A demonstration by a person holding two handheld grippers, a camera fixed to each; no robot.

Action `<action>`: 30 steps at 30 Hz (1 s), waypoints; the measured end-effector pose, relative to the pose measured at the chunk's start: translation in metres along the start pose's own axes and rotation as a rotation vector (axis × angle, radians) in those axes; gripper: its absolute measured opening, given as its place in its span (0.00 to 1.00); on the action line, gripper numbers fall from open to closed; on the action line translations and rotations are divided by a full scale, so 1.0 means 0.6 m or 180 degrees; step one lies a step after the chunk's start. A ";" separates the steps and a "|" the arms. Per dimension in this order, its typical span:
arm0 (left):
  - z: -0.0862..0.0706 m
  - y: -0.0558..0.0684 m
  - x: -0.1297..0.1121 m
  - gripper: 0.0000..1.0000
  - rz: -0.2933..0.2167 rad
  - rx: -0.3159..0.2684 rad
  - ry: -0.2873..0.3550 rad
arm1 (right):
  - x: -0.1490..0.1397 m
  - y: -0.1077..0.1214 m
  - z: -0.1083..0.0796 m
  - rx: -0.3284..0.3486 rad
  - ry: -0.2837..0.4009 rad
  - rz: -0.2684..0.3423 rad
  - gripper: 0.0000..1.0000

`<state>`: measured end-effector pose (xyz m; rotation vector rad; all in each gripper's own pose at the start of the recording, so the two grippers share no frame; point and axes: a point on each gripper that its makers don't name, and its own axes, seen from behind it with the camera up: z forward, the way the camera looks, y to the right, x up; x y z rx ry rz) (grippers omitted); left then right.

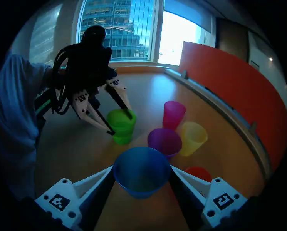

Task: Pour water

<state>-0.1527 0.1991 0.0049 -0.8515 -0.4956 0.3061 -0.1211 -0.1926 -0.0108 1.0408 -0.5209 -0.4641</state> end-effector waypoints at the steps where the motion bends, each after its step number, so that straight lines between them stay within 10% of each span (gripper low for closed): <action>1: 0.000 0.000 -0.001 0.88 0.0003 0.0002 0.0003 | 0.000 -0.001 0.001 0.0001 0.0000 0.0000 0.93; 30: -0.036 -0.013 -0.022 1.00 -0.0040 0.0151 0.0014 | -0.024 -0.019 0.041 0.0047 0.0024 0.0072 0.93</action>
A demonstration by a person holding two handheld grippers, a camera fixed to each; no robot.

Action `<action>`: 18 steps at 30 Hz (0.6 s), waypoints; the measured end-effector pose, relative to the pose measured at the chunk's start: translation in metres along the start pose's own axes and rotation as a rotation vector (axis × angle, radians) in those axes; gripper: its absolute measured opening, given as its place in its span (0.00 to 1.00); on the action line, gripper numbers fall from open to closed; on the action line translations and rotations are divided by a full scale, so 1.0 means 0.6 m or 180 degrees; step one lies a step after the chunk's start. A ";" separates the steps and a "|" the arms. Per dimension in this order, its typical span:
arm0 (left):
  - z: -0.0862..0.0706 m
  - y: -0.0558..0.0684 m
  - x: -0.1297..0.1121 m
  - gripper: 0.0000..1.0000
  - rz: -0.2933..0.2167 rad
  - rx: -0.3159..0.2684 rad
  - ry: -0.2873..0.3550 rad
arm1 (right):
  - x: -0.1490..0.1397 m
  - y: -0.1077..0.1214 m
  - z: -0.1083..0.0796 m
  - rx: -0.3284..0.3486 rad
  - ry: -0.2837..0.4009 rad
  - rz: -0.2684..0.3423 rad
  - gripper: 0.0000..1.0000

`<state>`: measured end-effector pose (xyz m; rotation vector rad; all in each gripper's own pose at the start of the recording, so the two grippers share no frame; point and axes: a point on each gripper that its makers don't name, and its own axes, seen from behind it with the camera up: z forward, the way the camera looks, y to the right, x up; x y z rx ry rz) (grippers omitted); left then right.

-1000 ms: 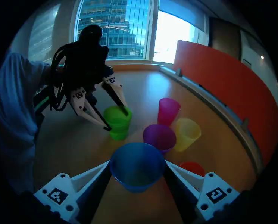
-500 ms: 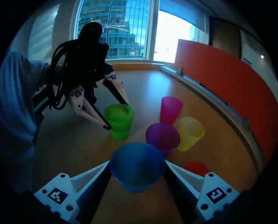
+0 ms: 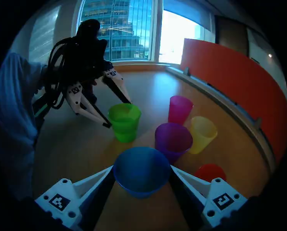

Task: Pour water

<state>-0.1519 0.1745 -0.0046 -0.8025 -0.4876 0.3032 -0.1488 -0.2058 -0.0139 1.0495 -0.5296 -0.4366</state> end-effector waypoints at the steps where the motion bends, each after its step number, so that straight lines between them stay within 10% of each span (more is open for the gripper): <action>1: -0.001 0.000 -0.001 1.00 -0.0002 0.0001 -0.0001 | -0.001 0.000 0.001 0.0000 0.0002 0.0003 0.93; 18: -0.013 0.003 -0.004 1.00 0.0026 -0.0014 -0.0008 | -0.019 0.000 0.006 -0.0026 -0.0013 0.0060 0.93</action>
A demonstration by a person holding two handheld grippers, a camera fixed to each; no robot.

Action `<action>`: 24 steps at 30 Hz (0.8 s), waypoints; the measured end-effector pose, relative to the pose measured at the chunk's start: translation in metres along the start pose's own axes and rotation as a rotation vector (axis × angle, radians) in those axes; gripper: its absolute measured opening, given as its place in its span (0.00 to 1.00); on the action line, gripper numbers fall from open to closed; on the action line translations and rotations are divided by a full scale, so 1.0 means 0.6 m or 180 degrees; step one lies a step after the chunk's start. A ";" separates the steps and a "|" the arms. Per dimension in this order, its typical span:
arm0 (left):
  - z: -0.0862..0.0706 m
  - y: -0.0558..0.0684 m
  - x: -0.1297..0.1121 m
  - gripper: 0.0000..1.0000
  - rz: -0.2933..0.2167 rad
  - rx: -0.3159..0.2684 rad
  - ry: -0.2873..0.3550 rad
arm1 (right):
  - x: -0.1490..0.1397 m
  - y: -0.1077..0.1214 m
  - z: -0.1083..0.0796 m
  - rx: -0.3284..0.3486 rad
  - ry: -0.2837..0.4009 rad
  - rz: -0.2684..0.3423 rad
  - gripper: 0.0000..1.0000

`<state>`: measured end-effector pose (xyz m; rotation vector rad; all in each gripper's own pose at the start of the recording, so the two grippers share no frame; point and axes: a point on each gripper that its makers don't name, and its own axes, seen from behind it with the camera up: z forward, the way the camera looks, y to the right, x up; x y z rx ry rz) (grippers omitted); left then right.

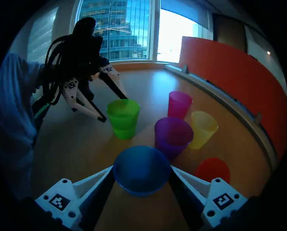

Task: Pour water

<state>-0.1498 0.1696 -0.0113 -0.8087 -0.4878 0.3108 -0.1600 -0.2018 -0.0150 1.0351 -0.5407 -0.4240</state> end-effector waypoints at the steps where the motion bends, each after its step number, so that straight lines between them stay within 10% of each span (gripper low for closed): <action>1: -0.001 0.000 0.001 1.00 0.0000 -0.0001 0.0003 | -0.002 0.001 -0.001 -0.0007 -0.0007 0.0001 0.94; 24: -0.019 -0.004 -0.015 1.00 -0.0108 0.0075 -0.0005 | -0.037 0.003 -0.033 -0.0202 -0.0070 0.0070 1.00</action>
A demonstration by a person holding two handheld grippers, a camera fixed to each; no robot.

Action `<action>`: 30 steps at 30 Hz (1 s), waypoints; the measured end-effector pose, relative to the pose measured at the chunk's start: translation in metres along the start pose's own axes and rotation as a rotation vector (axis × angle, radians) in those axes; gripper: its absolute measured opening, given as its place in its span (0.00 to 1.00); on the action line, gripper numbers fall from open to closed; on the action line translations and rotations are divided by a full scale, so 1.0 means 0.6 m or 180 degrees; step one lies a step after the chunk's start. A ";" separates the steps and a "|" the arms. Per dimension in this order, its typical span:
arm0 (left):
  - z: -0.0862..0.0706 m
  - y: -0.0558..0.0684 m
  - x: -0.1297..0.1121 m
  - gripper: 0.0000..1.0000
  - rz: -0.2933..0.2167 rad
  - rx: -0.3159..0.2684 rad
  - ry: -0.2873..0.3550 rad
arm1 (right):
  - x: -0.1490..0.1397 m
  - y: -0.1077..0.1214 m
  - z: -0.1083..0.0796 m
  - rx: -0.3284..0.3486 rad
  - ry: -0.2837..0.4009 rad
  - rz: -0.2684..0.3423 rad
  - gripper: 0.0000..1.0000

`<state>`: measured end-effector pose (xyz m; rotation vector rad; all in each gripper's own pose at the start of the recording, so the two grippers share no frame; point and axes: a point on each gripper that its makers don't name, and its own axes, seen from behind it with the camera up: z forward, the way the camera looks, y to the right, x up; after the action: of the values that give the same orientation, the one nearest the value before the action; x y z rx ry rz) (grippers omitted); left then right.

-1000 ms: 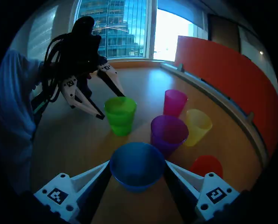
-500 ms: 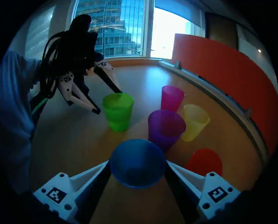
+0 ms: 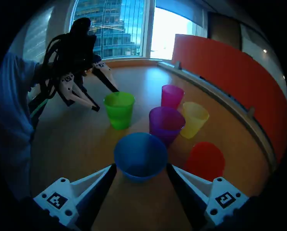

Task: Pour water

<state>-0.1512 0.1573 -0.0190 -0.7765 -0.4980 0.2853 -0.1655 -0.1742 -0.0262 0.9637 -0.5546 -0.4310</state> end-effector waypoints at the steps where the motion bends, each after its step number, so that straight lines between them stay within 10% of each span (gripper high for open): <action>1: -0.002 -0.001 -0.001 1.00 -0.0009 0.0012 0.0002 | -0.003 0.000 -0.003 -0.0013 0.0000 0.0009 1.00; 30: -0.068 -0.035 0.004 1.00 -0.0121 0.0617 0.0302 | -0.028 0.006 -0.082 -0.0627 0.0372 0.0490 1.00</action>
<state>-0.1265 0.1194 -0.0278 -0.5883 -0.3889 0.2561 -0.1475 -0.1309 -0.0493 0.7464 -0.4672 -0.2835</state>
